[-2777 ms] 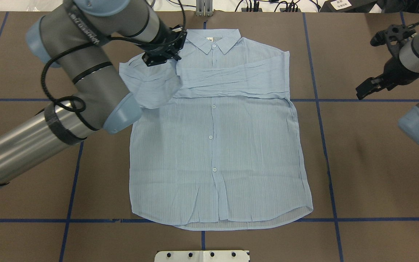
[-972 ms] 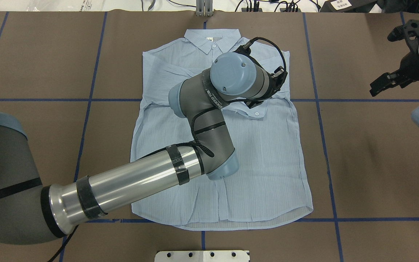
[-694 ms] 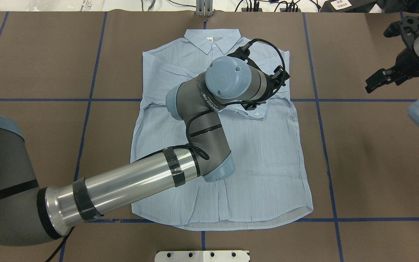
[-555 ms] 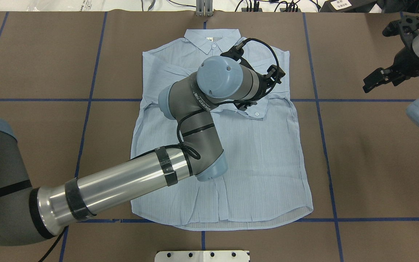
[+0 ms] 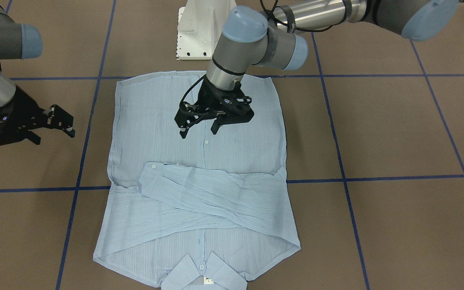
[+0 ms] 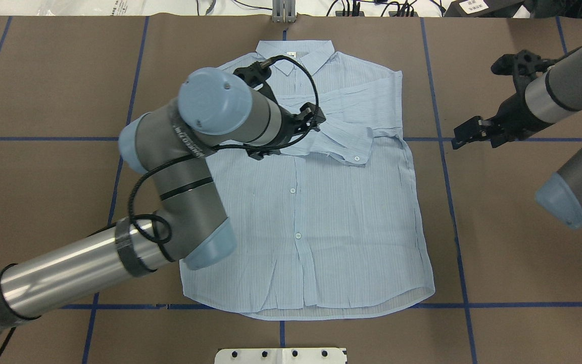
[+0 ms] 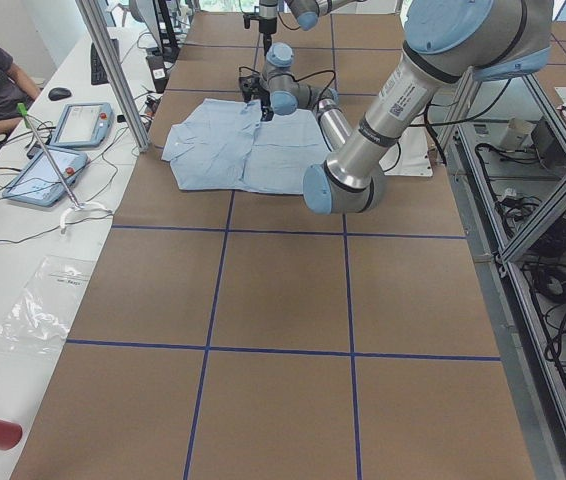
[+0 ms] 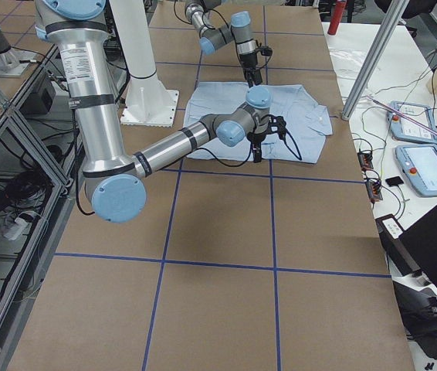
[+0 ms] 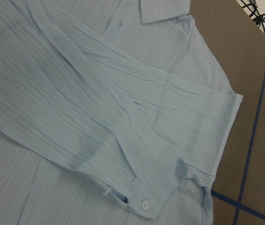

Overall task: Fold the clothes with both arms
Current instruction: 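Release and withdraw the left gripper while the right gripper moves to the hem, then move the left gripper down to the hem corner nearest the robot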

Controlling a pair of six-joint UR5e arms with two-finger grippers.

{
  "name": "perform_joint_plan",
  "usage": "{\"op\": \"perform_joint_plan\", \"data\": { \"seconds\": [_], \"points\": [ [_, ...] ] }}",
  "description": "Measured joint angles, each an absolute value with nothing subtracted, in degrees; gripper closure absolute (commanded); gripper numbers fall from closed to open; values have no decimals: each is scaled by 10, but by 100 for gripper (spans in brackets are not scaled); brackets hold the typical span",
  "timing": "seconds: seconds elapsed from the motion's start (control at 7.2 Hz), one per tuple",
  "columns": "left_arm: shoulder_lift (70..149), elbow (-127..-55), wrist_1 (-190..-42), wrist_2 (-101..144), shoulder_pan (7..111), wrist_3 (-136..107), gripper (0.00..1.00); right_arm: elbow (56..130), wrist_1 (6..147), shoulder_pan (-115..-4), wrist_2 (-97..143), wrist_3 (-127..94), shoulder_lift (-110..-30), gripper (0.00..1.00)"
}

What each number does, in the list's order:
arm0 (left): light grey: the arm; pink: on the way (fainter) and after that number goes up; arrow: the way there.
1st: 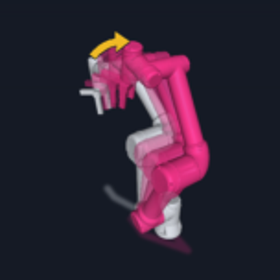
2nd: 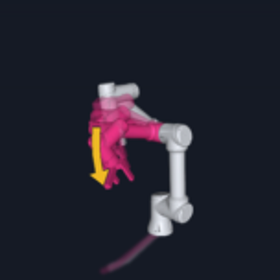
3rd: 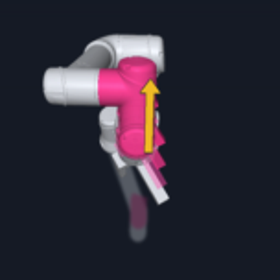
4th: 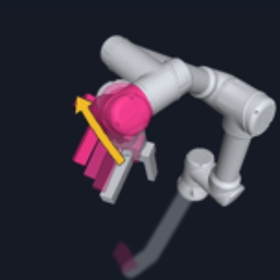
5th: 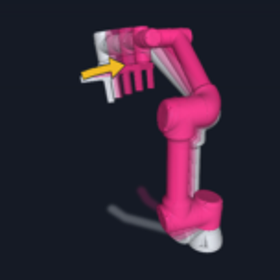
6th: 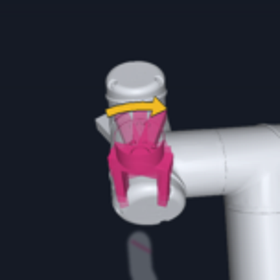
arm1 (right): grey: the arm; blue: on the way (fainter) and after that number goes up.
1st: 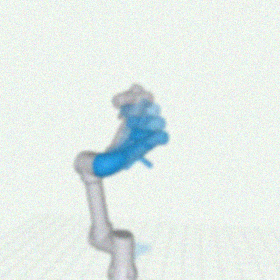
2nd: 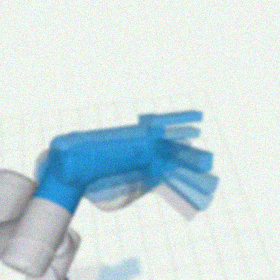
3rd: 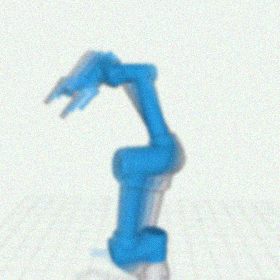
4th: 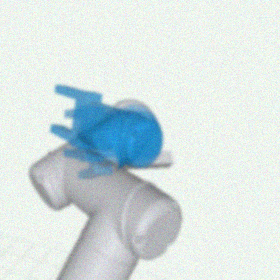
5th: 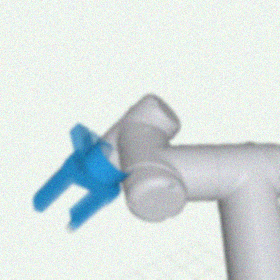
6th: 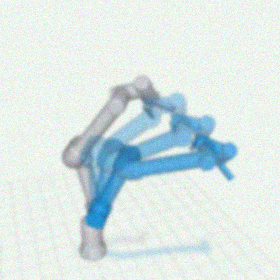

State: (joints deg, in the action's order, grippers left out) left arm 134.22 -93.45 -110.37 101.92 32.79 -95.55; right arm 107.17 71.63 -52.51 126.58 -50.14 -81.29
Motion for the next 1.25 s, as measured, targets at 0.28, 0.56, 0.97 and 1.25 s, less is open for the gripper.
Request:
{"op": "perform_joint_plan", "data": {
  "seconds": [0.28, 0.56, 0.97, 1.25],
  "points": [
    [1266, -1052, -1051, 1020, 336, -919, 0, 1149, 680, -432, 1205, -601, -887, 0],
    [1235, -1093, -1040, 1020, 338, -912, 0, 1186, 669, -307, 1100, -700, -934, 0],
    [1223, -1110, -1038, 1020, 338, -911, 0, 1187, 648, -184, 1002, -771, -958, 37],
    [1222, -1111, -1038, 1020, 338, -911, 0, 1177, 646, -172, 1000, -775, -959, 74]
  ]
}}
